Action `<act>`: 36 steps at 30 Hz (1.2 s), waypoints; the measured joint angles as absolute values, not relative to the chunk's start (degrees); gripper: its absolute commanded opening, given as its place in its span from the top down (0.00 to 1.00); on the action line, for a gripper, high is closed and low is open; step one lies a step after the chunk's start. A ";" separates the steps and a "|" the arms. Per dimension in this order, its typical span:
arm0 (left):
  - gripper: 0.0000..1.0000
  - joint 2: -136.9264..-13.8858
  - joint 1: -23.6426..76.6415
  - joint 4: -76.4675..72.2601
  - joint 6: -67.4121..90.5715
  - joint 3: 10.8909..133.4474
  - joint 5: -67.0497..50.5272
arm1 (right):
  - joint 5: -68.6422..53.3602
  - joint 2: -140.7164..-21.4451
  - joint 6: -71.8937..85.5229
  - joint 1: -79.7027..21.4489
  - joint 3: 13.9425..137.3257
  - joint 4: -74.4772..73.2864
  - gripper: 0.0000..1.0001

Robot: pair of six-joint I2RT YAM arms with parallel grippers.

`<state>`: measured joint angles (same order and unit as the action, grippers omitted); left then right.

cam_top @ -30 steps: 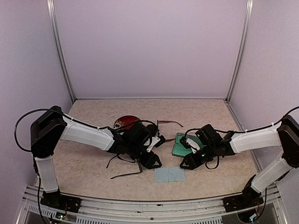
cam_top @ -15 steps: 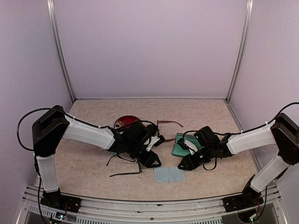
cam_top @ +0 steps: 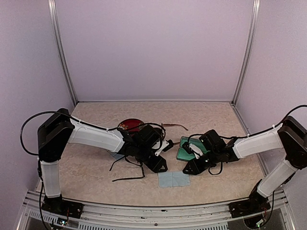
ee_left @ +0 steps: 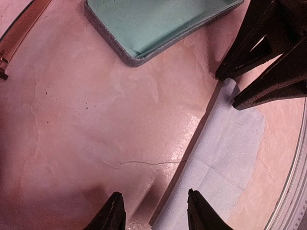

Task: Organize the sunglasses
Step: Pick up the folded cleaning cloth from the center of the board.

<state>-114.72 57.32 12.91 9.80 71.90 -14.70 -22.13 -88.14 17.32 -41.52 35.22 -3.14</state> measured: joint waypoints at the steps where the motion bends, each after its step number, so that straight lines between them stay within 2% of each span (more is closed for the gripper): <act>1: 0.55 -114.72 57.43 13.21 9.74 72.20 -14.44 | -22.11 -88.12 17.30 -41.52 35.18 -3.07 0.71; 18: 0.51 -114.93 57.54 17.80 8.75 73.47 -13.26 | -21.96 -87.96 17.17 -41.52 34.85 -2.63 0.71; 30: 0.49 -113.25 56.62 13.91 9.23 68.99 -14.76 | -21.96 -87.94 17.17 -41.52 34.83 -2.63 0.71; 36: 0.52 -112.79 56.60 13.65 9.85 68.34 -15.31 | -21.96 -87.94 17.12 -41.52 34.83 -2.63 0.71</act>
